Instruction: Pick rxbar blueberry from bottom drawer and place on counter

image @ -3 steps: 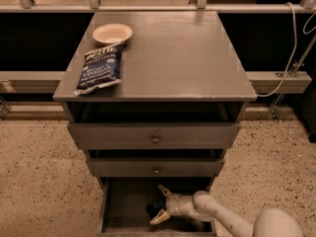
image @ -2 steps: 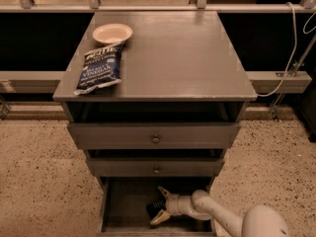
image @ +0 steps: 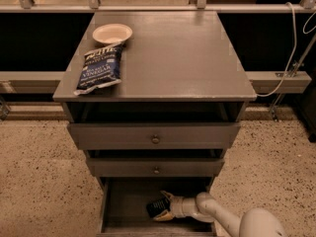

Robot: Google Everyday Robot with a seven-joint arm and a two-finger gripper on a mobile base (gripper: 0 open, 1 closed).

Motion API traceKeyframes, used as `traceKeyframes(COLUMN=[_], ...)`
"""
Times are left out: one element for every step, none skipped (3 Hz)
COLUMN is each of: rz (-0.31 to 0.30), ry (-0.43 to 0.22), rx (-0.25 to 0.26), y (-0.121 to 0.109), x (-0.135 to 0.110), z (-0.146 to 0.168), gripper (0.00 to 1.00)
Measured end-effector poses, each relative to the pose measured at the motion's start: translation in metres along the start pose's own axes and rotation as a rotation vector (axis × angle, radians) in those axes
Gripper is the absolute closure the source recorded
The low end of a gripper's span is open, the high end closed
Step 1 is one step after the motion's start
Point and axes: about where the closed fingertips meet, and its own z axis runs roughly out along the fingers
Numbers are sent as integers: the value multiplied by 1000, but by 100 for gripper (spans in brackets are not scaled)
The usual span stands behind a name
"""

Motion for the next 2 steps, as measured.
traceKeyframes(rz=[4, 1], ry=[13, 9], rx=[-6, -1], y=[4, 4], x=[7, 5], z=[-2, -4], gripper=[51, 72])
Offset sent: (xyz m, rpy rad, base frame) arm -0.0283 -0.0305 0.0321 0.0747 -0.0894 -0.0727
